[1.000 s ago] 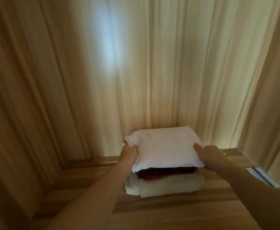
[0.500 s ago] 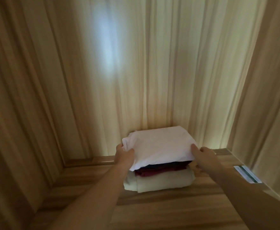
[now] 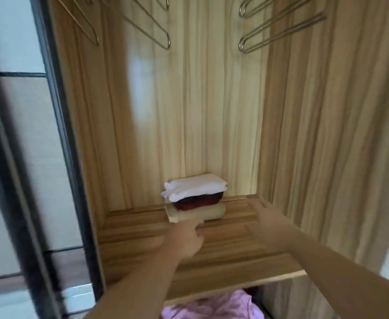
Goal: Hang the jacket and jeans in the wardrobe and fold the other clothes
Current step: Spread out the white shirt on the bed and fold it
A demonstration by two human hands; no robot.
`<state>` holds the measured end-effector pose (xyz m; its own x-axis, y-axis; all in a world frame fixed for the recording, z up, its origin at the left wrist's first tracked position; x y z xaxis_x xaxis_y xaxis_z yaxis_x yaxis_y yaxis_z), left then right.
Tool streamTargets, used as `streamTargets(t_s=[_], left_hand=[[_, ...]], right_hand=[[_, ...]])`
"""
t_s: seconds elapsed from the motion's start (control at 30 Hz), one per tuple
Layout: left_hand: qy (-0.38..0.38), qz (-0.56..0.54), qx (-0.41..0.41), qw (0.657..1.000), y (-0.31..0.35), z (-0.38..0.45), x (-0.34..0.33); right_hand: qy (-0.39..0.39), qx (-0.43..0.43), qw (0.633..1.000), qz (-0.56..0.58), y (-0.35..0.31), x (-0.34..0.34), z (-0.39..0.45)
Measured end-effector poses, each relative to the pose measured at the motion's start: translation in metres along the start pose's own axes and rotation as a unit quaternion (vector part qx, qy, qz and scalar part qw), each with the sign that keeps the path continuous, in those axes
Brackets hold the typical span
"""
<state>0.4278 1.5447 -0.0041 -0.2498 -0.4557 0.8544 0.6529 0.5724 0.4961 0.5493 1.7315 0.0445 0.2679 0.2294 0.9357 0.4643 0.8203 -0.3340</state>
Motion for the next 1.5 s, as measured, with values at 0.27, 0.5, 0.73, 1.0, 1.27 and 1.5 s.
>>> streamTargets(t_s=[0.27,0.5,0.73,1.0,1.27,1.5], left_hand=[[0.009,0.061,-0.038,0.997,0.027,-0.139,0.048],[0.016,0.089,-0.079,0.993,0.012,-0.218,0.078],[0.050,0.156,-0.089,0.982,-0.038,-0.281,0.120],[0.224,0.396,-0.109,0.884,-0.097,-0.305,0.221],[0.098,0.533,-0.088,0.836,-0.125,-0.277,0.243],[0.079,0.592,-0.129,0.792,-0.126,-0.263,0.245]], right_hand=[[0.002,-0.024,1.000,-0.014,-0.004,0.029,-0.138],[0.008,-0.044,0.999,0.019,-0.050,0.019,-0.219],[-0.012,-0.062,0.998,0.017,-0.136,-0.024,-0.272],[-0.003,0.032,0.998,0.047,-0.268,-0.054,-0.277],[-0.012,0.076,0.989,0.127,-0.341,-0.084,-0.271],[-0.025,0.063,0.983,0.170,-0.345,-0.105,-0.253]])
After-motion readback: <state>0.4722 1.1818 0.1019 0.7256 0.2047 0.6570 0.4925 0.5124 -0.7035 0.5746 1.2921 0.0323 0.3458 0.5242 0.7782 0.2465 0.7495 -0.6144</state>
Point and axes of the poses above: each hand's wrist, its own z-axis towards the middle knuckle, its own x-axis out of the back of the hand, y = z × x, the point moved 2 cm from there along z, towards the middle knuckle, and after that the axes turned 8 degrees about -x, right-handed, at the moved point
